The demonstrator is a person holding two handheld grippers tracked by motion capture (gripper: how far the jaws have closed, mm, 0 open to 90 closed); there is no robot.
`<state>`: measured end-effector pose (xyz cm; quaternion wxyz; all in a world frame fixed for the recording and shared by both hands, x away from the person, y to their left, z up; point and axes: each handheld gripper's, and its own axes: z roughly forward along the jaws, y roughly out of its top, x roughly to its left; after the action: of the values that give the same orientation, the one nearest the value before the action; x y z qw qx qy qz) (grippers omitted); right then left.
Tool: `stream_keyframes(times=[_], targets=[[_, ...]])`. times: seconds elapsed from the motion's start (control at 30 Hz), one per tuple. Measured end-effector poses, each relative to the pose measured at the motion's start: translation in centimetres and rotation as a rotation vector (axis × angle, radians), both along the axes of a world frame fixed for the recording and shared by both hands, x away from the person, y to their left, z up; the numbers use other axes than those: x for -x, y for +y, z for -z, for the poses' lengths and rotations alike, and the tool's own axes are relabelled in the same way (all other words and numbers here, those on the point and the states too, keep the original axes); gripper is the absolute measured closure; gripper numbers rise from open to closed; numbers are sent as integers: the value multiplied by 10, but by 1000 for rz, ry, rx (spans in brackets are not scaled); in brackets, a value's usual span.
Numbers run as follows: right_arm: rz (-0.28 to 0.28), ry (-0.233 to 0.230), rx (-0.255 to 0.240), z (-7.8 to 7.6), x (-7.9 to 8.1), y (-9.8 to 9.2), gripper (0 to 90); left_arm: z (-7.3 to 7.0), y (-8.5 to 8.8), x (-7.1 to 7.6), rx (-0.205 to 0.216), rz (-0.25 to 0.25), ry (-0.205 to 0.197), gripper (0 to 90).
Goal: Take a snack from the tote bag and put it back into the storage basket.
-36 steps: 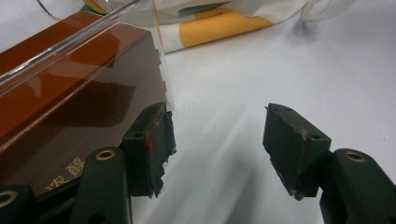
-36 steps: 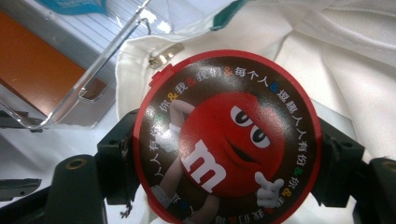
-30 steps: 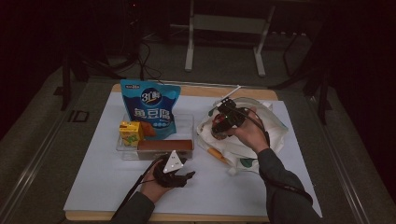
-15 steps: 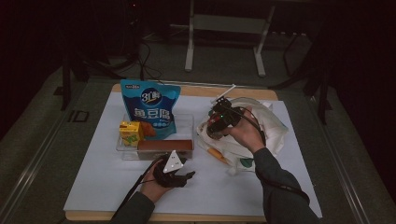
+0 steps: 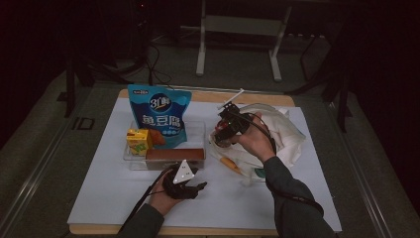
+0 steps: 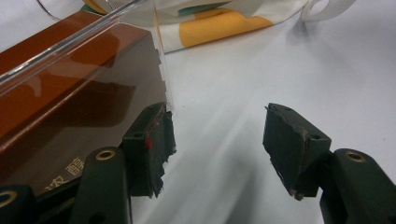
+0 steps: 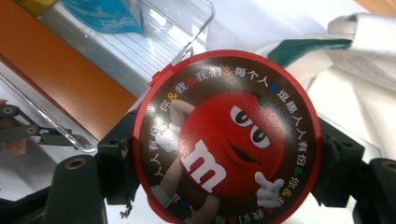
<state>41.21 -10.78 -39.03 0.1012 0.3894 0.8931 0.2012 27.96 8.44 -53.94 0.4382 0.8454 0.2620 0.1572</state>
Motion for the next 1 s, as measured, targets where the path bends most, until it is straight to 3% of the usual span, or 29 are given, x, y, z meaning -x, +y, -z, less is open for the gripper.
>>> stream_keyframes(times=[1.0], targets=[[-44, -5, 11, -6, 4, 38, 257, 0, 0, 0, 4, 2, 2, 403]])
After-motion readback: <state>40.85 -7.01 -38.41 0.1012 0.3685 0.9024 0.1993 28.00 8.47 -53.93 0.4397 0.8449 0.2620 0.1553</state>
